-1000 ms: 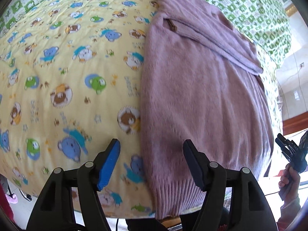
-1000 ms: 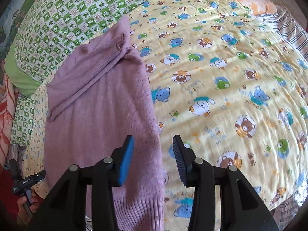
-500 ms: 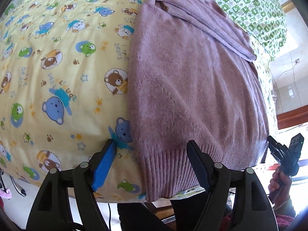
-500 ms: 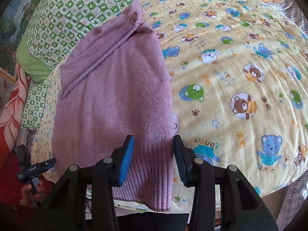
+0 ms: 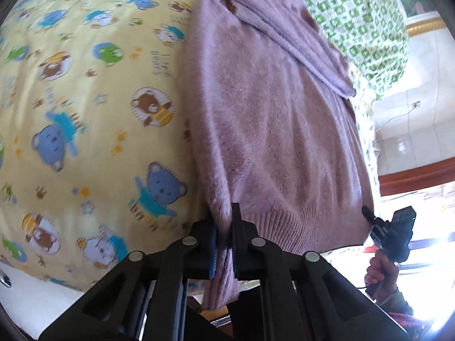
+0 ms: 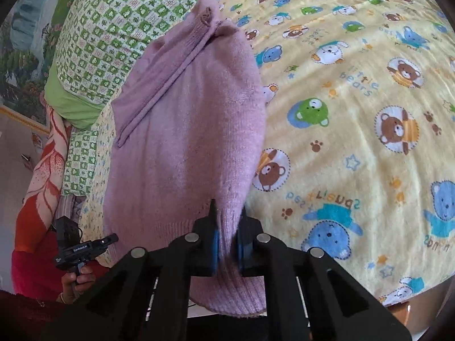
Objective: Fold small clothes
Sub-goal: 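Grasp the ribbed hem with both grippers and lift it toward the collar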
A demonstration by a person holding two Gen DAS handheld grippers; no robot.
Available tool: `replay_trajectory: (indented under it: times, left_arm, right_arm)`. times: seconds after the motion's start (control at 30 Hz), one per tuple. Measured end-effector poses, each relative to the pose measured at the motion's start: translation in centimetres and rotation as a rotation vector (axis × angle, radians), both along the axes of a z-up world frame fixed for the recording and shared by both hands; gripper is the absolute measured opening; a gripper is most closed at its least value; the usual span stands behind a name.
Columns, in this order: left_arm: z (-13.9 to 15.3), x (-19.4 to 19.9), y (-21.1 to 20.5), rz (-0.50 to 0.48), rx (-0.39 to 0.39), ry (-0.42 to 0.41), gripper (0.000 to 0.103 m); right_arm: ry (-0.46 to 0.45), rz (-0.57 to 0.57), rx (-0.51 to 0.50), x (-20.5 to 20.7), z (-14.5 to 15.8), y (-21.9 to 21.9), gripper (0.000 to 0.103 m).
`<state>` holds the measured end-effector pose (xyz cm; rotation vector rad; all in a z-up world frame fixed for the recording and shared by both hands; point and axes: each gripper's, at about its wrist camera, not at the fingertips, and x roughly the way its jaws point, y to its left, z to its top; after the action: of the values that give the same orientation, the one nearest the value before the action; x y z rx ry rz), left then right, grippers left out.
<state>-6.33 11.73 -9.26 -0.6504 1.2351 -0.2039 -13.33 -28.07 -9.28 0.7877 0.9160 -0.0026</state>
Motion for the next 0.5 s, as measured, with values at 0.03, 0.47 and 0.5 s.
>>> replay_trajectory:
  times: [0.03,0.47,0.5]
  left_arm:
    - [-0.1,-0.2,0.2,0.005,-0.004,-0.002,0.004]
    - [5.4,1.0,1.7,0.028,-0.086,-0.176,0.004]
    - [6.3,1.7,1.8,0.033,-0.090,-0.199,0.004]
  right_arm:
    - [-0.005,0.000,-0.002,-0.4,0.2,-0.2,0.010]
    - [-0.102,0.037,0.071,1.1,3.5,-0.2,0.010]
    - [-0.113,0.042,0.068,1.5,4.0,-0.2,0.010]
